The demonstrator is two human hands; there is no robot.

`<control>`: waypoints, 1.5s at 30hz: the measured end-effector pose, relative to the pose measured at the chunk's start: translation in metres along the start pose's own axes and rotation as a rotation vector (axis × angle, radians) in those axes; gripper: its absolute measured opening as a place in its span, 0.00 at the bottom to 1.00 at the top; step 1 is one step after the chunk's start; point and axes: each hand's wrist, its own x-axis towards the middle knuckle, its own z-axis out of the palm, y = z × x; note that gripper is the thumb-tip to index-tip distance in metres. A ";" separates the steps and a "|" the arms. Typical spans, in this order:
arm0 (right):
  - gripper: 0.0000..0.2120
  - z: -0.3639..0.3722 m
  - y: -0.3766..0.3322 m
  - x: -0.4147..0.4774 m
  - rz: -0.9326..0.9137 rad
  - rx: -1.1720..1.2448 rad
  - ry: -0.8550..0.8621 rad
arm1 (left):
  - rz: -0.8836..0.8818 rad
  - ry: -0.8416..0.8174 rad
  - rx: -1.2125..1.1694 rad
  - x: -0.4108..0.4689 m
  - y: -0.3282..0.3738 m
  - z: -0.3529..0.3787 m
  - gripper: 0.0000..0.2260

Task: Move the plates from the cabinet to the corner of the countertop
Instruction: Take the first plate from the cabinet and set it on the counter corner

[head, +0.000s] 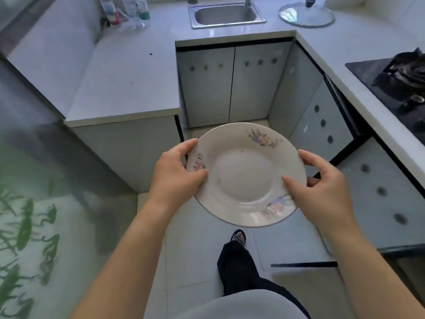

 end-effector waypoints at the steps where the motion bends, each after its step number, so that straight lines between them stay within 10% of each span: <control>1: 0.25 0.001 -0.001 0.019 0.001 0.003 0.014 | 0.011 -0.009 0.011 0.021 0.006 0.007 0.28; 45: 0.23 -0.060 -0.030 0.734 0.159 0.018 0.468 | 0.324 -0.480 0.120 0.742 0.290 0.311 0.27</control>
